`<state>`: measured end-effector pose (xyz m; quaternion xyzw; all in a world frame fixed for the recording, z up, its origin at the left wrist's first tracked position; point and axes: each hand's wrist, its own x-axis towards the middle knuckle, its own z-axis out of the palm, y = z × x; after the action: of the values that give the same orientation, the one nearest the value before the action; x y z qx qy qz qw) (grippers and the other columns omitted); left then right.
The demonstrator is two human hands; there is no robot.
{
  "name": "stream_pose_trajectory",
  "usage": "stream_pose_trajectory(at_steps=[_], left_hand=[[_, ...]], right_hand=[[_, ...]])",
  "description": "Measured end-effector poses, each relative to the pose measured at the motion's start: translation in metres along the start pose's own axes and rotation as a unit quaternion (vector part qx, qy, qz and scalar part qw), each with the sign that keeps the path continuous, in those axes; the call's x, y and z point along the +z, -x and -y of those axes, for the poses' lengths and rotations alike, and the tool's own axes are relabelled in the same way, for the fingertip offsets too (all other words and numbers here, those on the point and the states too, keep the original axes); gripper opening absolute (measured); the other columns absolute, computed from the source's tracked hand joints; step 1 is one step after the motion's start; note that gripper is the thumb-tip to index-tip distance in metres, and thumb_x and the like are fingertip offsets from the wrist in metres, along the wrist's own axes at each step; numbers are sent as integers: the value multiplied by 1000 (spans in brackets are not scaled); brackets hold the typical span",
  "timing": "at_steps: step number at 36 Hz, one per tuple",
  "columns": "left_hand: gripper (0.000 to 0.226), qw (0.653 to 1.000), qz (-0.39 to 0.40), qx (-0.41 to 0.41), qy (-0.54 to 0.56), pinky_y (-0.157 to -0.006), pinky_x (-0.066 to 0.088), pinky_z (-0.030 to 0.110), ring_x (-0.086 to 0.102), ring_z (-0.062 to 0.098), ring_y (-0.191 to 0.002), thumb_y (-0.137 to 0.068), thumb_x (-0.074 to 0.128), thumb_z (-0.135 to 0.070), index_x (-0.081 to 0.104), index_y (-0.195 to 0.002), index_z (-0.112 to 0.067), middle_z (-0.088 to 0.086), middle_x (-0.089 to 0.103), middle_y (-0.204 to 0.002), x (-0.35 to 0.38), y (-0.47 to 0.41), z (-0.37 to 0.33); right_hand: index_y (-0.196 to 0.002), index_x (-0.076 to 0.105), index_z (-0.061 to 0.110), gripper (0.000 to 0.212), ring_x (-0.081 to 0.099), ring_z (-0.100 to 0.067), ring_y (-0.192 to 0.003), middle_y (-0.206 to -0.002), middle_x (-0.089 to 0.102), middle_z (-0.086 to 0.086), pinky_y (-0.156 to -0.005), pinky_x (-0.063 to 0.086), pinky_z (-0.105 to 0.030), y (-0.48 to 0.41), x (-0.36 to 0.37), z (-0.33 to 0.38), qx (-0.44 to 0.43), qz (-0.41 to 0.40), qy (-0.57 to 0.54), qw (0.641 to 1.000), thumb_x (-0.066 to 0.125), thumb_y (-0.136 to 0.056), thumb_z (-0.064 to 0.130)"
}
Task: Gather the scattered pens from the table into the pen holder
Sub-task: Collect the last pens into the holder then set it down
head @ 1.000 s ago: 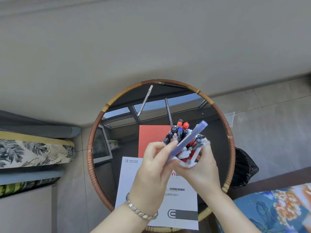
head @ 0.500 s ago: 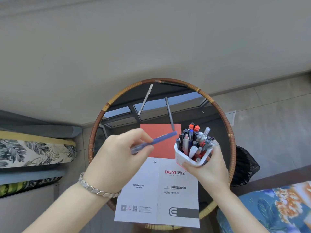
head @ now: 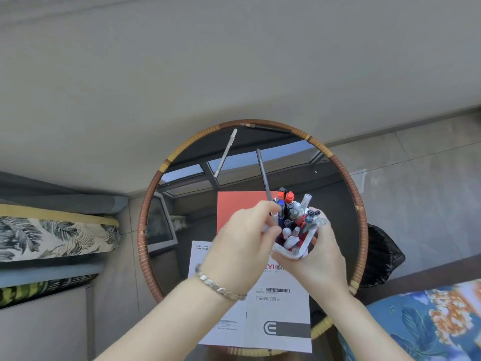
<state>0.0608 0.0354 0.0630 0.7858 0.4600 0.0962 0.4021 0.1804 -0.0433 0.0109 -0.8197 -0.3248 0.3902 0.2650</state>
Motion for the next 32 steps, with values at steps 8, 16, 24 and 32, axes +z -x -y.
stream_pose_trajectory(at_steps=[8, 16, 24, 32], left_hand=[[55, 983, -103, 117, -95, -111, 17, 37, 19, 15, -139, -96, 9, -46, 30, -138, -18, -4, 31, -149, 26, 13, 2], [53, 973, -22, 215, -84, -118, 2, 30, 1, 10, -144, -96, 11, -46, 13, -143, -23, -1, 11, -152, 37, -5, 10], [30, 964, -178, -34, 195, -104, 37, 25, 48, 8, -117, -95, 37, -14, 49, -123, -12, -5, 45, -126, 32, -77, 29], [30, 969, -39, -240, -35, -75, 46, 41, 55, 31, -103, -87, 57, -25, 47, -109, -8, 12, 56, -114, 72, -167, 70]], right_hand=[[-107, 39, 53, 56, 59, 1, -94, -104, 55, 30, -65, 42, -21, 4, 5, 12, -48, 3, -20, 999, 49, -55, 72], [-113, 39, 59, 43, 60, -2, -98, -108, 56, 31, -69, 43, -26, 2, 5, 15, -46, -7, -25, 999, 59, -77, 46], [-89, 46, 52, 56, 64, 4, -81, -94, 67, 17, -67, 49, -31, -26, -2, 15, 17, -56, -90, 994, 86, -55, 34], [-90, 48, 38, 54, 63, 2, -84, -95, 66, 15, -64, 46, -27, -58, -7, 7, 18, -92, -120, 988, 89, -55, 35]])
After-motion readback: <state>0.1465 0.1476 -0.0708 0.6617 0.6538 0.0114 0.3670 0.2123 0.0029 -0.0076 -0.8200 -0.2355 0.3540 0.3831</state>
